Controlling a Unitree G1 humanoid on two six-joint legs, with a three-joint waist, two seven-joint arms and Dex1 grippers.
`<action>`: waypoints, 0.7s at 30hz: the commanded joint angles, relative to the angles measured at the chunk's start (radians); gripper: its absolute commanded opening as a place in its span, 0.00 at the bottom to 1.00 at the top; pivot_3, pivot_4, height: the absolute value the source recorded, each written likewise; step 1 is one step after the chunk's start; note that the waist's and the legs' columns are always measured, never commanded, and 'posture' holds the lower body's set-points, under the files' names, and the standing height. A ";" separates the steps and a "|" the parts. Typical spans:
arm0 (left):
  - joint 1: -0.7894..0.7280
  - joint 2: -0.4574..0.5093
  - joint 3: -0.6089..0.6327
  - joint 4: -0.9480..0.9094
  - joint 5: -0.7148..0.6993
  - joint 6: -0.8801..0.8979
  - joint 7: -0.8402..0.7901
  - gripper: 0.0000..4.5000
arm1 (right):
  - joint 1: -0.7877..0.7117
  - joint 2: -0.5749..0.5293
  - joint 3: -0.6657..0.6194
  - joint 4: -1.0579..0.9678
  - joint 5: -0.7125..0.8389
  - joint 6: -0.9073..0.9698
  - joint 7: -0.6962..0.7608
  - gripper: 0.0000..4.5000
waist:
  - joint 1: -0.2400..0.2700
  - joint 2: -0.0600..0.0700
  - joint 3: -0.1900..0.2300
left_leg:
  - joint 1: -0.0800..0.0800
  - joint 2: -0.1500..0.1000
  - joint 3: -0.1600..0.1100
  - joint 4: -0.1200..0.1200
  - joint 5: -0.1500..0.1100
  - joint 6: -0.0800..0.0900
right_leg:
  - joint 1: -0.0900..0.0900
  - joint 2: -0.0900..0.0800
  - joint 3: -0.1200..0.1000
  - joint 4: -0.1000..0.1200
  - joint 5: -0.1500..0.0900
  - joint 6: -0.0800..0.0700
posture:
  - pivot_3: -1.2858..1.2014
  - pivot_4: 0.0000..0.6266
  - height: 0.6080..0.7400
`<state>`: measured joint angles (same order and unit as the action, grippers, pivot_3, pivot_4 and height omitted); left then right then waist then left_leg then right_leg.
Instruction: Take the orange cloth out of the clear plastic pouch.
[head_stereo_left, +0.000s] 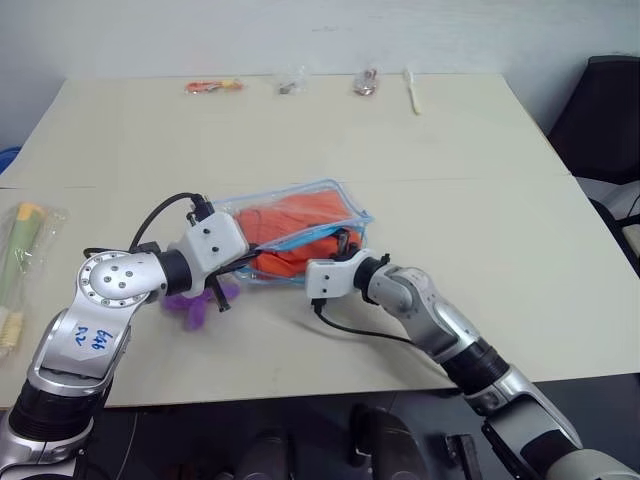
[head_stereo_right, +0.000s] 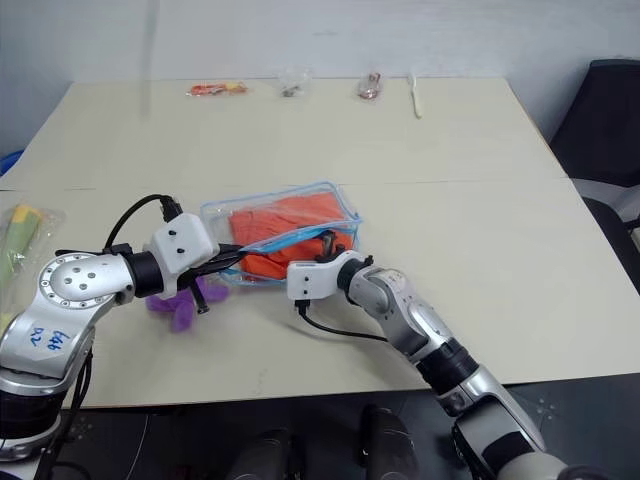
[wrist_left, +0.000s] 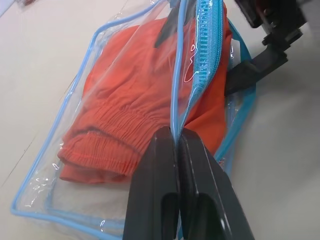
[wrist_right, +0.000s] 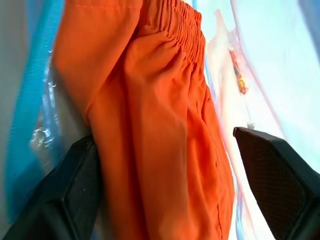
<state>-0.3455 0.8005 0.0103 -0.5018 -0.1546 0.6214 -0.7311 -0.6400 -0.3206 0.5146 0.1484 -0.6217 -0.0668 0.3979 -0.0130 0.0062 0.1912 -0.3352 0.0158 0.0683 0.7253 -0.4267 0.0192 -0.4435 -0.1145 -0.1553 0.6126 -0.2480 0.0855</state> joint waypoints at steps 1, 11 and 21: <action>-0.020 -0.006 0.013 -0.020 -0.009 -0.018 0.006 0.00 | 0.005 0.013 0.027 0.084 -0.022 -0.007 -0.001 0.91 | 0.000 0.000 0.000 | 0.000 0.000 0.000 0.000 0.000 0.000 | 0.000 0.000 0.000 0.000 0.000 0.000 | 0.52 0.24 1.00; -0.036 -0.013 0.015 -0.010 -0.007 -0.014 0.014 0.00 | 0.022 0.016 0.025 0.100 -0.009 -0.022 0.028 0.18 | 0.001 0.000 0.000 | 0.000 0.001 -0.001 0.000 0.000 0.000 | 0.000 0.000 0.000 0.000 0.000 0.000 | 0.52 0.24 1.00; -0.085 -0.047 0.006 0.011 -0.004 0.010 0.045 0.00 | 0.066 0.034 0.009 0.040 0.081 -0.025 0.104 0.01 | 0.008 0.000 -0.001 | 0.000 0.002 -0.001 0.000 0.000 0.000 | 0.001 0.000 0.000 0.000 0.000 0.000 | 0.52 0.24 1.00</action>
<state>-0.4038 0.7566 0.0081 -0.4902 -0.1546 0.6332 -0.7044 -0.6178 -0.2968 0.4993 0.2042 -0.5705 -0.0992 0.4565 -0.0050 0.0061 0.1905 -0.3354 0.0177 0.0668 0.7253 -0.4265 0.0192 -0.4427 -0.1147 -0.1557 0.6119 -0.2480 0.0855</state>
